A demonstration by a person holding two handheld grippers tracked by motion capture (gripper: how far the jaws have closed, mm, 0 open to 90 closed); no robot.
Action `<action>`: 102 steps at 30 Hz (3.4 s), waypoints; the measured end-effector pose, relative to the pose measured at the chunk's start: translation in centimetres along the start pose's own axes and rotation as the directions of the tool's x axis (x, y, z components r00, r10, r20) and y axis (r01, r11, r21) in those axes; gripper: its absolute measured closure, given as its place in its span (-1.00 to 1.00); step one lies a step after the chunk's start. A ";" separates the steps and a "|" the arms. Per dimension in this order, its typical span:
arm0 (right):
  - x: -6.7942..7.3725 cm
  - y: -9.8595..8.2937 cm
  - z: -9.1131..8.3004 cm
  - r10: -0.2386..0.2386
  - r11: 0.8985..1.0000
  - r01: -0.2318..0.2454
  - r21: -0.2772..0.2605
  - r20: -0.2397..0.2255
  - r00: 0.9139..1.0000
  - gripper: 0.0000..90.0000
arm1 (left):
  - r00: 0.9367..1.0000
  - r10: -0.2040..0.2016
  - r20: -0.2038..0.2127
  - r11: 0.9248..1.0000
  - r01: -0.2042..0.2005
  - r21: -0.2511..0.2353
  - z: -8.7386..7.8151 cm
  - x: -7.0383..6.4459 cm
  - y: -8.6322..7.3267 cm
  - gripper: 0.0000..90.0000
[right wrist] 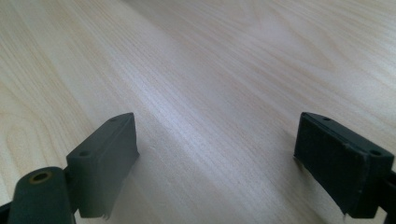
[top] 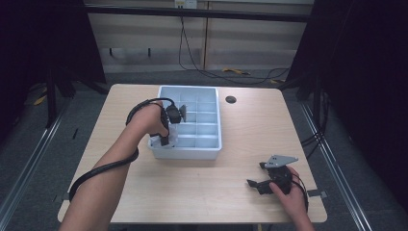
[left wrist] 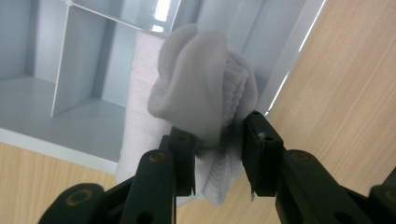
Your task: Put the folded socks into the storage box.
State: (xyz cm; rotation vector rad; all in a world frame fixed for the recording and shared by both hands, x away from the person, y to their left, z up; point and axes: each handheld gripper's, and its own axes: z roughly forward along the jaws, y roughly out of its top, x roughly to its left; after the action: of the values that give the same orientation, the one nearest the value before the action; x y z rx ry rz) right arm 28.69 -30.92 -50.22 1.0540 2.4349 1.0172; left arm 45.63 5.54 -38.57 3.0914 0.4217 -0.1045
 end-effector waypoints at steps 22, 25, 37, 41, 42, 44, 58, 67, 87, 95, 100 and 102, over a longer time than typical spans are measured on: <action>0.0 0.0 0.0 -0.001 1.000 0.001 0.000 -0.001 1.000 -0.72 | 0.997 -0.069 0.017 0.997 0.069 0.033 0.4 0.2 0.2 0.44; 0.0 0.0 0.0 0.000 1.000 0.000 0.000 -0.001 1.000 -0.72 | 0.995 -0.101 0.020 0.995 0.101 0.017 0.0 0.2 0.2 0.35; 0.0 0.0 0.0 0.000 1.000 0.000 0.000 0.000 1.000 -0.72 | 0.988 -0.153 -0.001 0.987 0.153 -0.056 -3.1 -0.1 -0.1 0.10; 0.0 0.0 0.0 -0.001 1.000 0.001 0.000 0.000 1.000 -0.72 | 0.986 -0.169 0.000 0.984 0.168 -0.065 -3.7 -0.2 -0.1 0.08; 0.1 0.0 0.0 0.002 1.000 -0.002 0.001 0.000 1.000 -0.72 | 0.985 -0.172 -0.005 0.983 0.171 -0.068 -3.9 -0.2 -0.1 0.08; 0.0 0.0 0.0 0.000 1.000 0.000 0.000 0.000 1.000 -0.72 | 0.984 -0.178 -0.002 0.981 0.178 -0.074 -4.2 -0.1 -0.1 0.05; 0.0 0.0 0.0 -0.001 1.000 0.001 0.000 0.000 1.000 -0.72 | 0.966 -0.260 -0.001 0.958 0.258 -0.122 -5.1 1.0 -0.3 0.11; 0.0 0.0 0.0 -0.001 1.000 0.001 0.001 -0.001 1.000 -0.72 | 0.955 -0.296 -0.003 0.949 0.293 -0.117 -4.7 1.8 -0.1 0.36; 0.0 0.0 0.0 -0.001 1.000 0.001 -0.001 0.000 1.000 -0.72 | 0.936 -0.352 0.010 0.932 0.351 -0.090 -2.9 2.5 0.6 0.93; 0.0 0.0 0.0 -0.001 1.000 0.001 -0.001 0.000 1.000 -0.72 | 0.937 -0.350 0.014 0.932 0.350 -0.099 -2.0 2.5 0.8 0.95; 0.0 0.0 0.0 0.000 1.000 0.000 0.000 -0.001 1.000 -0.72 | 0.936 -0.351 0.029 0.931 0.352 -0.101 -1.1 2.4 0.8 0.93; 0.1 0.0 0.0 0.002 1.000 -0.002 0.001 0.000 1.000 -0.72 | 0.938 -0.347 0.024 0.933 0.347 -0.093 -0.6 2.4 0.8 0.90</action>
State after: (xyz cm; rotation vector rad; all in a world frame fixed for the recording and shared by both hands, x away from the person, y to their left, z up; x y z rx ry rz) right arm 28.62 -30.92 -50.21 1.0564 2.4352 1.0165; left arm 48.18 5.47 -38.08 2.8871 0.9406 -0.0965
